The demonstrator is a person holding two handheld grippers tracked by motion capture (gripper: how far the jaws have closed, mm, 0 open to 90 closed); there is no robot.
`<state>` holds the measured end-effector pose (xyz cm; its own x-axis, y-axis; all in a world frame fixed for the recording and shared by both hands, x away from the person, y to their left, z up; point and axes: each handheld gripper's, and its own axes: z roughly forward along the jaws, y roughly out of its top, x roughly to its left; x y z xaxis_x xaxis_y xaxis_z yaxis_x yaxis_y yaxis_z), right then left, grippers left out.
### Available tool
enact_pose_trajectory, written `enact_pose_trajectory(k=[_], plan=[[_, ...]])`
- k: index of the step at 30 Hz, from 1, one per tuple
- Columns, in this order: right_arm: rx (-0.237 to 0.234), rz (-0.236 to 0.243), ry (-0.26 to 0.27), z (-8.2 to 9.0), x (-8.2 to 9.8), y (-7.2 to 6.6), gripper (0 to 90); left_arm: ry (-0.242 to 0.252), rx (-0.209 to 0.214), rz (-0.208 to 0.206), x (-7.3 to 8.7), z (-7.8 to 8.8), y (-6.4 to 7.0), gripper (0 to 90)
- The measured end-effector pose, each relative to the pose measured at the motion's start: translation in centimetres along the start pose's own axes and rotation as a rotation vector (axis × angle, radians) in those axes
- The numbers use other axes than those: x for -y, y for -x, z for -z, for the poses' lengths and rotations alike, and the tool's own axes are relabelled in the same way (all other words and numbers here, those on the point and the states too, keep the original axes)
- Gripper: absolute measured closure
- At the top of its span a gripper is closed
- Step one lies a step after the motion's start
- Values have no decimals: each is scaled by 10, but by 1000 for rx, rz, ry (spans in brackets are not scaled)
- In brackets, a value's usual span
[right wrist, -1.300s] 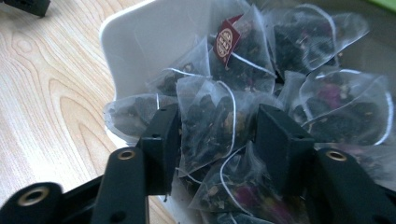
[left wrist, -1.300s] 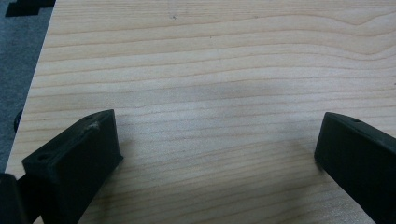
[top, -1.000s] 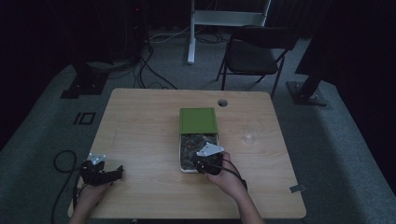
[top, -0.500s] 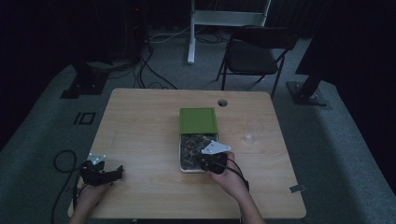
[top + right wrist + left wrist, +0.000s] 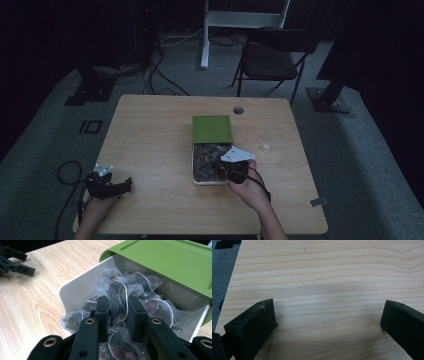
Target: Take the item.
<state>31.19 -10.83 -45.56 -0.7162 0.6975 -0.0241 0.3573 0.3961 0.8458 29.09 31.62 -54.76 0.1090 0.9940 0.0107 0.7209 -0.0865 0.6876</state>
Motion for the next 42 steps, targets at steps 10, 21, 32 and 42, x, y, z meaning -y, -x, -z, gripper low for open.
enact_pose_trajectory(k=[10, 21, 32, 42], plan=[[20, -29, 48, 9, -6, 8, 740, 1, 0, 1, 0, 0, 0, 5], [54, -50, 84, 21, -9, 20, 741, 1, 0, 1, 0, 0, 0, 5], [103, -69, 105, 35, -9, 37, 741, 5, 0, 4, 0, 0, 0, 5], [152, -90, 114, 47, -4, 55, 741, 3, 0, 1, 0, 0, 0, 5]])
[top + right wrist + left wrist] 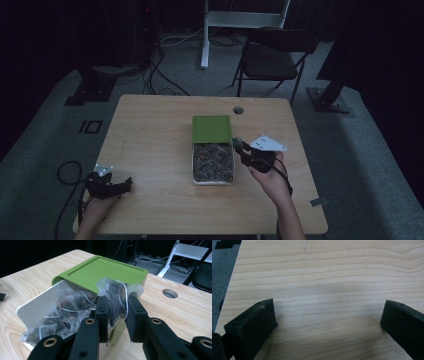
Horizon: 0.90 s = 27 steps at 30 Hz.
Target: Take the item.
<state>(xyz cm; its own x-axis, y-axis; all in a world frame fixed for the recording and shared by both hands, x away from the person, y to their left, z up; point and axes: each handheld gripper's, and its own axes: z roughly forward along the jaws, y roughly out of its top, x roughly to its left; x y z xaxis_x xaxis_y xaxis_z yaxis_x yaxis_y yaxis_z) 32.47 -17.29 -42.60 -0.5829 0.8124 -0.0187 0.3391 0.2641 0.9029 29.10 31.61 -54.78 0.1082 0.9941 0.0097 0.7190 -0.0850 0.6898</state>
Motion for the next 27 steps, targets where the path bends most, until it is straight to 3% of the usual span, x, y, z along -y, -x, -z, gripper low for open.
enact_pose_trajectory(k=[9, 27], plan=[[45, -10, 2, 5, 2, 15, 741, 0, 0, 0, 0, 0, 0, 5], [158, -65, 12, 17, 6, 62, 741, 0, 0, 0, 0, 0, 0, 5]])
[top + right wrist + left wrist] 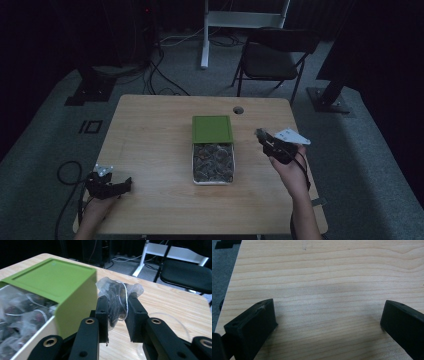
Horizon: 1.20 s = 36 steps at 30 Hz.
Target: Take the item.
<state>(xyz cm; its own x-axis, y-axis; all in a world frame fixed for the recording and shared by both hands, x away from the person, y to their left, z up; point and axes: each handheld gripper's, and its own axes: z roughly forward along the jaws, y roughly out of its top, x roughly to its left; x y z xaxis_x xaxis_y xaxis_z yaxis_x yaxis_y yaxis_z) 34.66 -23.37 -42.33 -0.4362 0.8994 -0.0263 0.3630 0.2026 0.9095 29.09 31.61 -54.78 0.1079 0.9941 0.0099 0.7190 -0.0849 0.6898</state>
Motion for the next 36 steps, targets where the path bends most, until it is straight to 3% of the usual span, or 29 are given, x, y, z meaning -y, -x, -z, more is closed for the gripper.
enact_pose_trajectory(k=[16, 36], plan=[[83, -63, -27, -11, 7, 37, 740, 0, 0, 0, 0, 0, 0, 5], [112, -83, -73, -23, 11, 53, 740, 0, 0, 0, 0, 0, 0, 5]])
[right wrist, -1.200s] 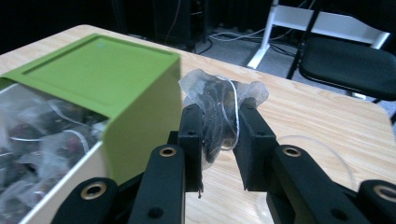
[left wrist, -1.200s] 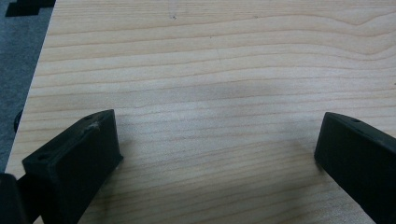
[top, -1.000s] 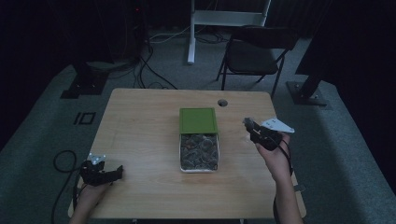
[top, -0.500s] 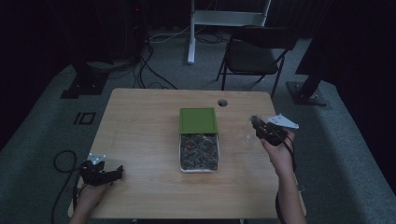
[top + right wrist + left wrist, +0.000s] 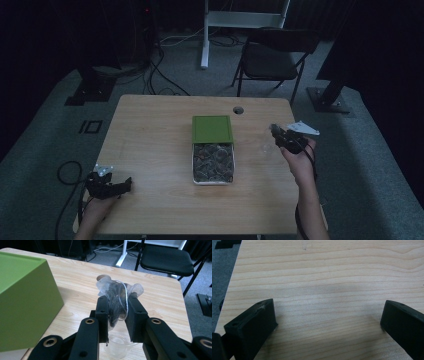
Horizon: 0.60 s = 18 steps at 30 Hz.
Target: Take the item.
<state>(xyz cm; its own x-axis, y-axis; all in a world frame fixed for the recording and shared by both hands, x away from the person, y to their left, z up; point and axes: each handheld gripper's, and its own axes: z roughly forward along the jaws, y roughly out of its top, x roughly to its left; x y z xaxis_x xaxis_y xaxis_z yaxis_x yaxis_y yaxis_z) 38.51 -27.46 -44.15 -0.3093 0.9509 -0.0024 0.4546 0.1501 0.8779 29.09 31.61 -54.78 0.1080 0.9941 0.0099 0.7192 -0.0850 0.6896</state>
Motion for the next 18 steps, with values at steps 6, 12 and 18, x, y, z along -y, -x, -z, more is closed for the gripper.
enact_pose_trajectory(k=[6, 12, 18], plan=[[-2, -10, -19, -6, 5, 2, 741, 0, 0, 0, 0, 0, 0, 5], [-2, -18, -34, -9, 7, 4, 736, 0, 0, 0, 0, 0, 0, 5], [-7, -33, -37, -12, 8, 6, 719, 0, 0, 0, 0, 0, 0, 5]])
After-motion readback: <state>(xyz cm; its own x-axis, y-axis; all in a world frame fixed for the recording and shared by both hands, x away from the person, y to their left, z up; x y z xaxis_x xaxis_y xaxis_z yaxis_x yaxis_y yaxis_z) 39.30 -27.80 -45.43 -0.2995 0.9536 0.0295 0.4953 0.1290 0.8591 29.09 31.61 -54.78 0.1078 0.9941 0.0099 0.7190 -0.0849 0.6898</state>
